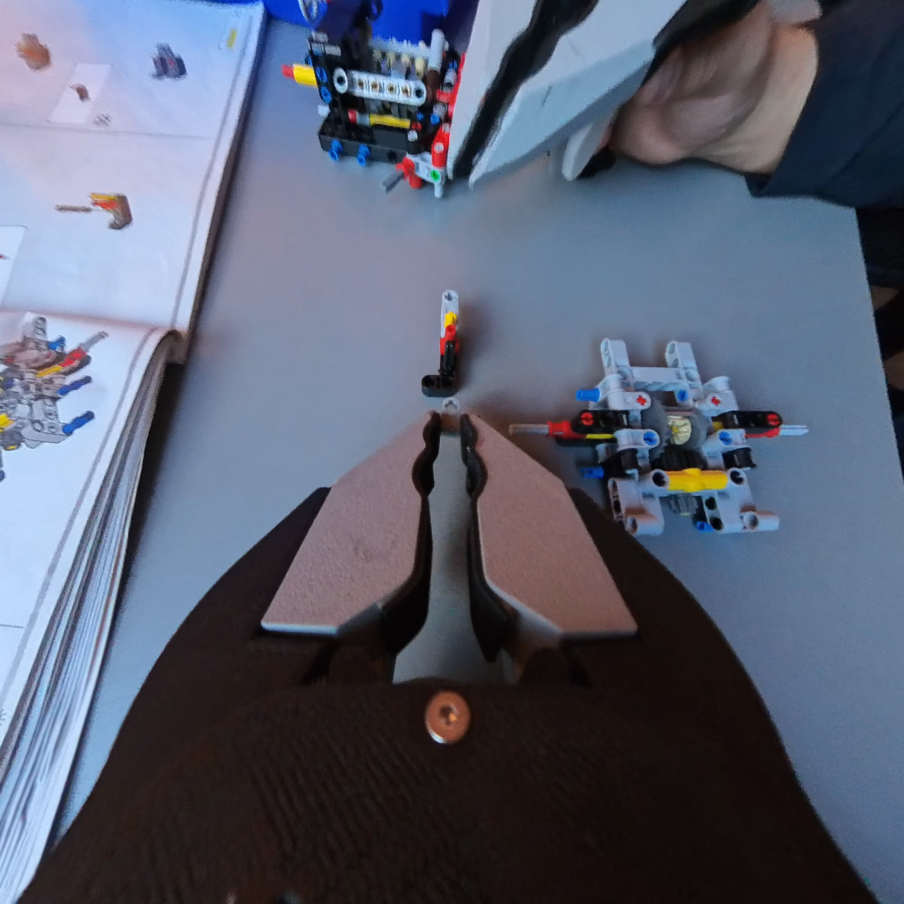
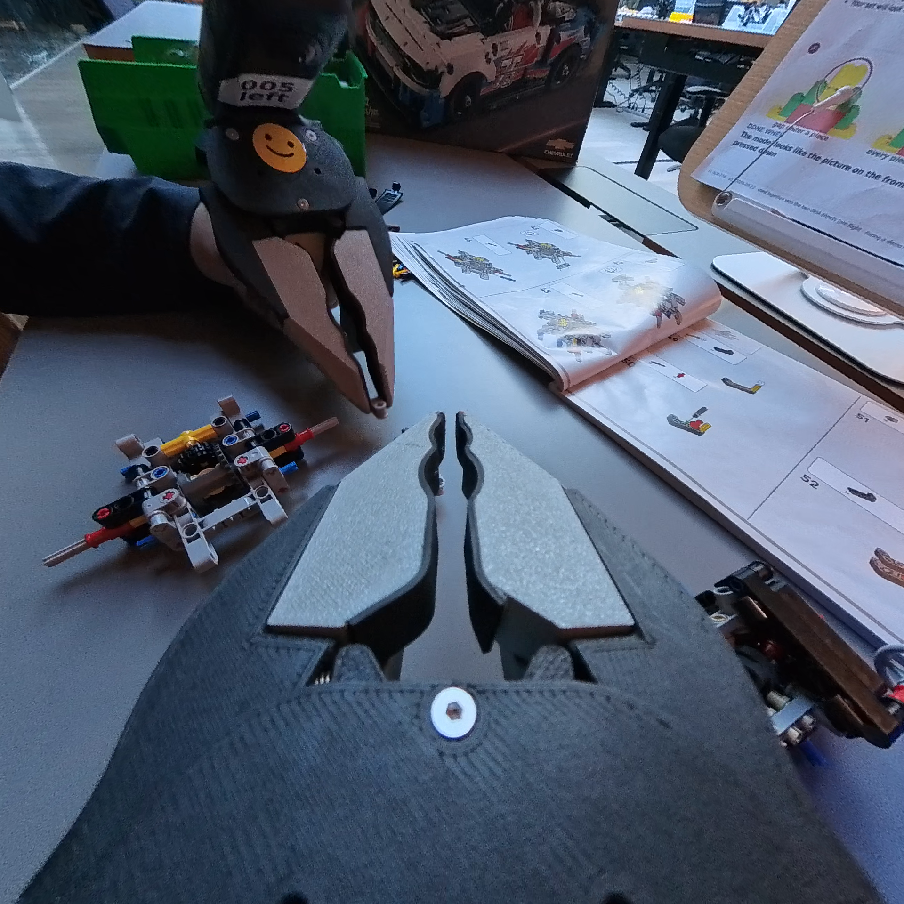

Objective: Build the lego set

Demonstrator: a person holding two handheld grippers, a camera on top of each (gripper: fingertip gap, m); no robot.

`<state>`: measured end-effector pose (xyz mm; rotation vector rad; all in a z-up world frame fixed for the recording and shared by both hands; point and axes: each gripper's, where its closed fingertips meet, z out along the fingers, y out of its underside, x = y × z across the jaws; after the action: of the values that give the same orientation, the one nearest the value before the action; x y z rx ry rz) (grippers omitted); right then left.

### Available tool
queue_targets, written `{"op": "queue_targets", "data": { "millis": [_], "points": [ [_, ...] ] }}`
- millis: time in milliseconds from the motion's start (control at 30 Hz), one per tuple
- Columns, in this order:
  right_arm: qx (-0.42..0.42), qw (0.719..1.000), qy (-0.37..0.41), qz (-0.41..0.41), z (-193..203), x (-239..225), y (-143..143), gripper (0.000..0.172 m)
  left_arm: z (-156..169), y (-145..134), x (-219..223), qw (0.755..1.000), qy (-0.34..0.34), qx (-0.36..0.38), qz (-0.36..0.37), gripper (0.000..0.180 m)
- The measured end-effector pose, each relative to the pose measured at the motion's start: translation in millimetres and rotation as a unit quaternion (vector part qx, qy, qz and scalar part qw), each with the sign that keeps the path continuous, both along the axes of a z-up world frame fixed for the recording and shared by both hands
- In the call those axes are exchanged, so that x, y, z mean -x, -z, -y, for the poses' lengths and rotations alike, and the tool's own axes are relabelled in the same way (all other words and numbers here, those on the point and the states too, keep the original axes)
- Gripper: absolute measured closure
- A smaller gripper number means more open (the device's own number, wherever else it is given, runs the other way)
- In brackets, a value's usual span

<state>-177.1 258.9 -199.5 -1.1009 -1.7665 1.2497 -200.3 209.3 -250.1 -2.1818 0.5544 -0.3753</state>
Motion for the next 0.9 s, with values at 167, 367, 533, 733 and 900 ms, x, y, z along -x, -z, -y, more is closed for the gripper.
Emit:
{"op": "queue_targets", "data": {
  "millis": [167, 367, 533, 733, 900],
  "points": [
    [-0.013, 1.000, -0.011, 0.002, 6, -1, 2, 0.170, -4, -14, -4, 0.997, 0.005, -0.068, -0.027, 0.175],
    [-0.013, 0.999, -0.028, 0.013, 19, -1, 5, 0.171, -7, -23, -15, 0.979, 0.023, -0.156, -0.129, 0.175],
    [-0.006, 0.999, -0.042, 0.014, 31, -1, 4, 0.171, -9, -22, -21, 0.972, 0.023, -0.170, -0.162, 0.175],
    [-0.009, 0.999, -0.044, 0.014, 32, -1, 5, 0.171, -12, -25, -11, 0.973, -0.001, -0.172, -0.153, 0.175],
    [-0.009, 0.999, -0.039, 0.016, 31, 0, 5, 0.172, -14, -26, -8, 0.973, -0.009, -0.172, -0.153, 0.175]
  ]
}}
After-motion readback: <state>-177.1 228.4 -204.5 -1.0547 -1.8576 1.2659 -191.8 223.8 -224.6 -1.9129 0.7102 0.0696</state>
